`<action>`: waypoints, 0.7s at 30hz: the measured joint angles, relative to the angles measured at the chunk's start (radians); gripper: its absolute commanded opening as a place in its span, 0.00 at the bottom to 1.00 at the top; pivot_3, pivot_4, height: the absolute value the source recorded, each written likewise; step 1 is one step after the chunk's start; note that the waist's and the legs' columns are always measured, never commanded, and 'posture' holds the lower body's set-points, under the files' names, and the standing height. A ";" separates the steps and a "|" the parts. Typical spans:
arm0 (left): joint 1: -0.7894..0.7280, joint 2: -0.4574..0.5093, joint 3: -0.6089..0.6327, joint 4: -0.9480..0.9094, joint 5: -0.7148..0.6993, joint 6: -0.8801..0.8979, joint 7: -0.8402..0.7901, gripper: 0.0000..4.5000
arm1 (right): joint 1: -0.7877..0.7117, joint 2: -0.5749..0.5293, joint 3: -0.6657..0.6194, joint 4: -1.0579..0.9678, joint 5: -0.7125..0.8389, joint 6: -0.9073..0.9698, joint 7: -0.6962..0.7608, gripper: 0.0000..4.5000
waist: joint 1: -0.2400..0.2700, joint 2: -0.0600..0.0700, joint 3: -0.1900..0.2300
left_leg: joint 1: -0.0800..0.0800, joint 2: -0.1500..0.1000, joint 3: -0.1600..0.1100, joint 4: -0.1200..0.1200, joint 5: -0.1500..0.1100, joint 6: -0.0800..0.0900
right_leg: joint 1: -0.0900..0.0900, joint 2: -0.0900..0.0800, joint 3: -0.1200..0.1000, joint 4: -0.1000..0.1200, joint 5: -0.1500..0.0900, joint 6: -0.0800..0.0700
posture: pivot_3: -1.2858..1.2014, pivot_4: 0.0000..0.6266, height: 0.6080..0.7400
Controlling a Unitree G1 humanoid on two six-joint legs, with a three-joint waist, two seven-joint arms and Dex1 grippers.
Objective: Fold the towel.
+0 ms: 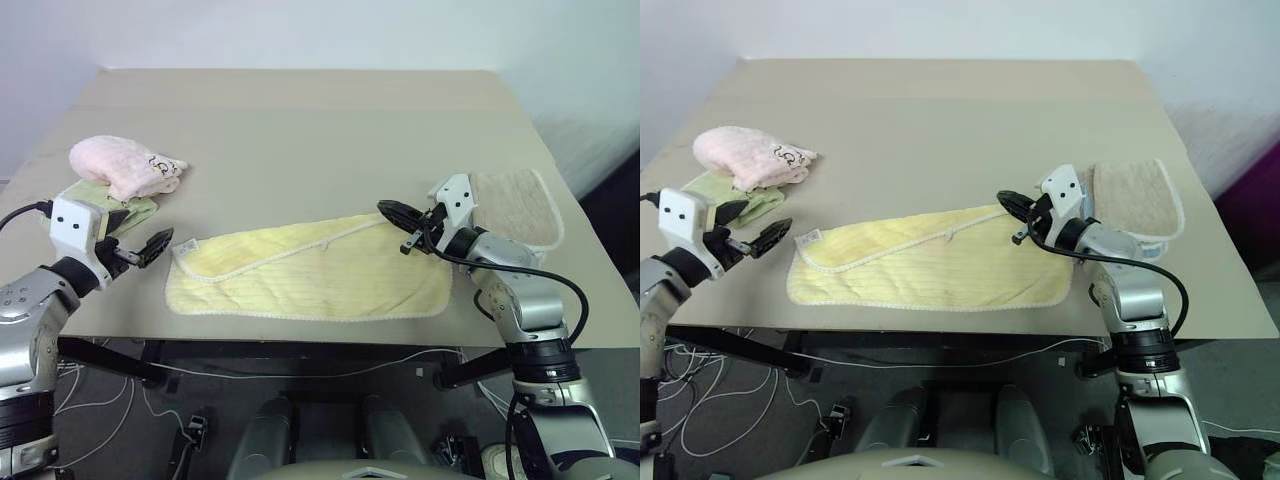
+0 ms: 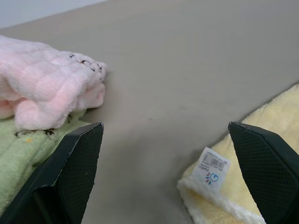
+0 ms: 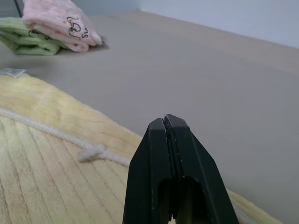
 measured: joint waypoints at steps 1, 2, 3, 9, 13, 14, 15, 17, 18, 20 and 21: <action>-0.008 0.000 -0.001 0.001 0.000 0.000 0.000 1.00 | 0.003 0.006 0.000 -0.001 0.001 0.000 -0.004 0.00 | 0.000 0.000 0.000 | 0.000 0.000 0.000 0.000 0.000 0.000 | 0.000 0.000 0.000 0.000 0.000 0.000 | 0.52 0.24 1.00; -0.023 0.000 -0.005 0.005 0.001 0.000 0.000 1.00 | 0.008 0.011 0.000 -0.005 0.002 0.000 -0.010 0.00 | 0.001 0.000 0.000 | 0.000 0.000 0.000 0.000 0.000 0.000 | 0.000 0.000 0.000 0.000 0.000 0.000 | 0.52 0.24 1.00; -0.039 0.000 -0.009 0.011 0.002 0.000 0.000 1.00 | 0.017 0.017 0.001 -0.011 0.003 0.000 -0.015 0.00 | 0.001 0.000 0.000 | 0.000 0.000 0.000 0.000 0.000 0.000 | 0.000 0.000 0.000 0.000 0.000 0.000 | 0.52 0.24 1.00; -0.130 0.000 -0.047 0.092 0.009 -0.011 -0.012 1.00 | 0.043 0.019 -0.002 -0.035 0.004 0.000 -0.046 0.00 | -0.002 0.000 0.000 | 0.000 0.000 0.000 0.000 0.000 0.000 | -0.001 0.000 0.000 0.000 0.000 0.000 | 0.52 0.24 1.00; -0.169 0.013 -0.076 0.152 0.029 -0.036 -0.042 1.00 | 0.043 0.030 -0.003 -0.043 0.003 -0.015 -0.063 0.00 | -0.004 0.000 0.000 | 0.000 0.000 0.000 0.000 0.000 0.000 | -0.001 0.001 0.000 0.000 0.000 0.000 | 0.52 0.24 1.00; -0.172 0.015 -0.079 0.158 0.032 -0.044 -0.050 1.00 | 0.043 0.036 -0.002 -0.043 0.003 -0.019 -0.066 0.00 | -0.004 0.000 0.000 | 0.000 0.000 0.000 0.000 0.000 0.000 | -0.001 0.001 0.000 0.000 0.000 0.000 | 0.52 0.24 1.00; -0.173 0.018 -0.081 0.164 0.033 -0.049 -0.057 1.00 | 0.043 0.041 -0.001 -0.042 0.003 -0.022 -0.070 0.00 | -0.004 0.000 0.000 | 0.000 0.000 0.000 0.000 0.000 0.000 | -0.001 0.001 0.000 0.000 0.000 0.000 | 0.52 0.24 1.00; -0.174 0.026 -0.081 0.168 0.036 -0.052 -0.062 1.00 | 0.043 0.049 0.000 -0.041 0.003 -0.027 -0.073 0.00 | -0.004 0.000 0.000 | 0.000 0.000 0.000 0.000 0.000 0.000 | -0.001 0.000 0.000 0.000 0.000 0.000 | 0.52 0.24 1.00; -0.174 0.027 -0.081 0.169 0.037 -0.055 -0.064 1.00 | 0.042 0.052 0.000 -0.039 0.002 -0.030 -0.073 0.00 | -0.003 0.000 0.000 | 0.000 0.000 0.000 0.000 0.000 0.000 | -0.001 0.000 0.000 0.000 0.000 0.000 | 0.52 0.24 1.00; -0.174 0.027 -0.081 0.168 0.037 -0.064 -0.063 1.00 | 0.039 0.053 0.000 -0.036 0.000 -0.037 -0.073 0.00 | -0.003 0.000 0.000 | 0.000 0.000 0.000 0.000 0.000 0.000 | 0.000 0.000 0.000 0.000 0.000 0.000 | 0.52 0.24 1.00; -0.174 0.027 -0.081 0.168 0.037 -0.065 -0.063 1.00 | 0.037 0.053 0.000 -0.035 0.000 -0.039 -0.073 0.00 | -0.003 0.000 0.000 | 0.000 0.000 0.000 0.000 0.000 0.000 | 0.000 0.000 0.000 0.000 0.000 0.000 | 0.52 0.24 1.00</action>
